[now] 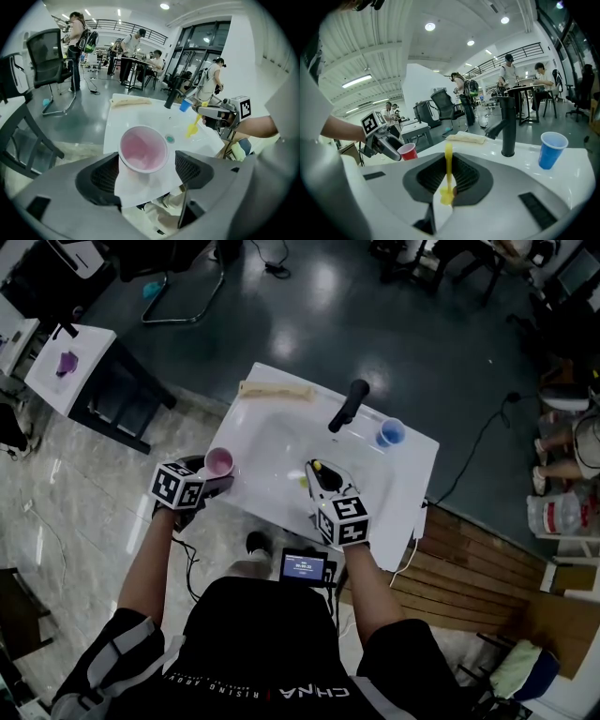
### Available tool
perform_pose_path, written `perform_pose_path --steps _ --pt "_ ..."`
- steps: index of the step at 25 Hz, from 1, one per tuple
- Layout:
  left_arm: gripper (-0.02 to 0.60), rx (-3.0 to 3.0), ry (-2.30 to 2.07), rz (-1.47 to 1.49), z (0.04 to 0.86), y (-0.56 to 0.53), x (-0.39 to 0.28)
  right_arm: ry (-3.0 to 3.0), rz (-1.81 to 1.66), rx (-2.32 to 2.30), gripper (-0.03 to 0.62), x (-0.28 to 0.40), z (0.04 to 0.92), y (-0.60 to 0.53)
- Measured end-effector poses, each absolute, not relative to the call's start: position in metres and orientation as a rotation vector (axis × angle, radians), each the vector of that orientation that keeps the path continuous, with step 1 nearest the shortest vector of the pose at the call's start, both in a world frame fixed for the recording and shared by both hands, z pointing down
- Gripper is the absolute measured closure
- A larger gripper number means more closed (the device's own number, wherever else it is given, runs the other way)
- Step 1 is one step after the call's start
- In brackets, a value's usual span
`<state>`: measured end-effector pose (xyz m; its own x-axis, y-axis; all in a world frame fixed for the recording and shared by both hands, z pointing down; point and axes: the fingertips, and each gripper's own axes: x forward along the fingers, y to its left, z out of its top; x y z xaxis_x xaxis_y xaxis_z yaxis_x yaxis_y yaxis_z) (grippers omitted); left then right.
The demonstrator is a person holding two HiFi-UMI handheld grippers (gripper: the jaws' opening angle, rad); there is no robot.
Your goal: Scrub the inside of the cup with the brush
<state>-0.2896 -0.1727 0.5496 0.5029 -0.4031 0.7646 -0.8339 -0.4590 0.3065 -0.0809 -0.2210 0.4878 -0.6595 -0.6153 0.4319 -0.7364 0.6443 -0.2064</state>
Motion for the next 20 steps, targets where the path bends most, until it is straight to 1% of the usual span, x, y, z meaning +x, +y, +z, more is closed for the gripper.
perform_pose_path --steps 7,11,15,16,17,20 --pt "0.215 2.051 -1.077 0.772 0.544 -0.164 -0.297 -2.559 0.525 1.06 0.556 -0.077 0.487 -0.216" --pt "0.215 2.052 -1.205 0.717 0.529 -0.155 -0.307 -2.578 0.515 1.043 0.556 -0.07 0.482 -0.21" --pt "0.218 2.057 -1.35 0.486 0.5 -0.143 -0.313 -2.598 0.495 1.023 0.554 -0.059 0.476 -0.202" --pt "0.229 2.057 -1.373 0.427 0.493 -0.138 -0.311 -2.603 0.49 1.017 0.555 -0.055 0.474 -0.199" --pt "0.273 2.06 -1.395 0.377 0.488 -0.133 -0.309 -2.608 0.486 1.009 0.556 -0.051 0.473 -0.196" --pt "0.322 2.088 -1.419 0.283 0.479 -0.115 -0.292 -2.619 0.48 0.995 0.556 -0.037 0.471 -0.186"
